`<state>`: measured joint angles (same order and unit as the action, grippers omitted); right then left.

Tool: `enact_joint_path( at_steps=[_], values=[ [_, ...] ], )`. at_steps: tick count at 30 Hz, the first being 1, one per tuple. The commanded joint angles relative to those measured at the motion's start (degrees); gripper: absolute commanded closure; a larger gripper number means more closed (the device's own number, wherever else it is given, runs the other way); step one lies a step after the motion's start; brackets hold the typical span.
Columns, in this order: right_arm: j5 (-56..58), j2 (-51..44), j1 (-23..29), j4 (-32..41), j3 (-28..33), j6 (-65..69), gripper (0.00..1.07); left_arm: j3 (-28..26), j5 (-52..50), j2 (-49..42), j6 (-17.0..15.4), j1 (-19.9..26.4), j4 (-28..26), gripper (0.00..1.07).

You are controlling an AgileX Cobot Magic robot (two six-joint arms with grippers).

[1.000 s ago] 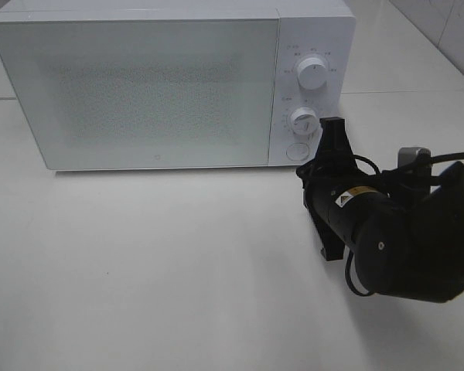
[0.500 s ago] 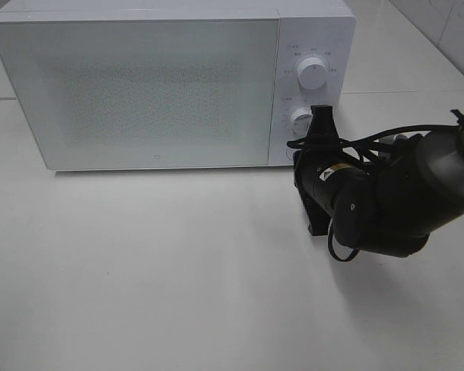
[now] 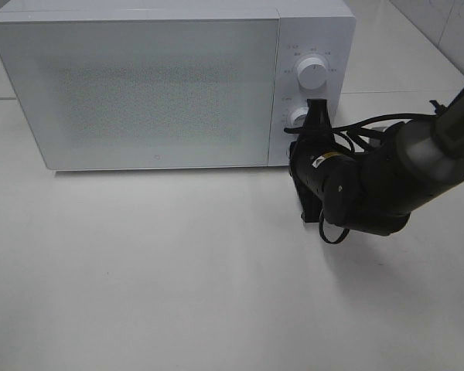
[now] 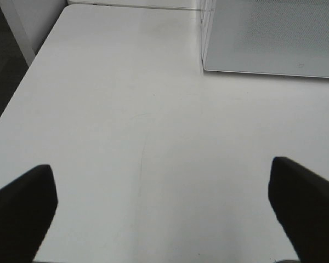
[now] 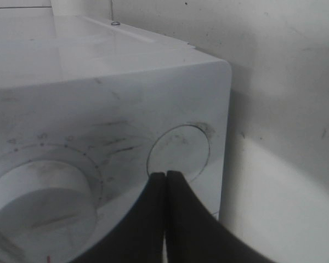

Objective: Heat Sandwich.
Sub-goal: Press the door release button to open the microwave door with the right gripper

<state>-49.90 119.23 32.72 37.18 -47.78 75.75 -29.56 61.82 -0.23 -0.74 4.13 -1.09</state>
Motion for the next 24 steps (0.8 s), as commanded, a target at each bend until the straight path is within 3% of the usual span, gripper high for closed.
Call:
enact_joint_path(
  at_steps=[1,24],
  values=[
    [0.9,0.6,-0.7,-0.8,-1.1,0.4,1.07,0.1,-0.5,-0.5,0.0,0.1,-0.3,0.07],
    [-7.5,3.2,-0.8,2.0,-4.8,-0.8,1.07,0.1,-0.5,-0.5,0.0,0.1,-0.2,0.07]
  ],
)
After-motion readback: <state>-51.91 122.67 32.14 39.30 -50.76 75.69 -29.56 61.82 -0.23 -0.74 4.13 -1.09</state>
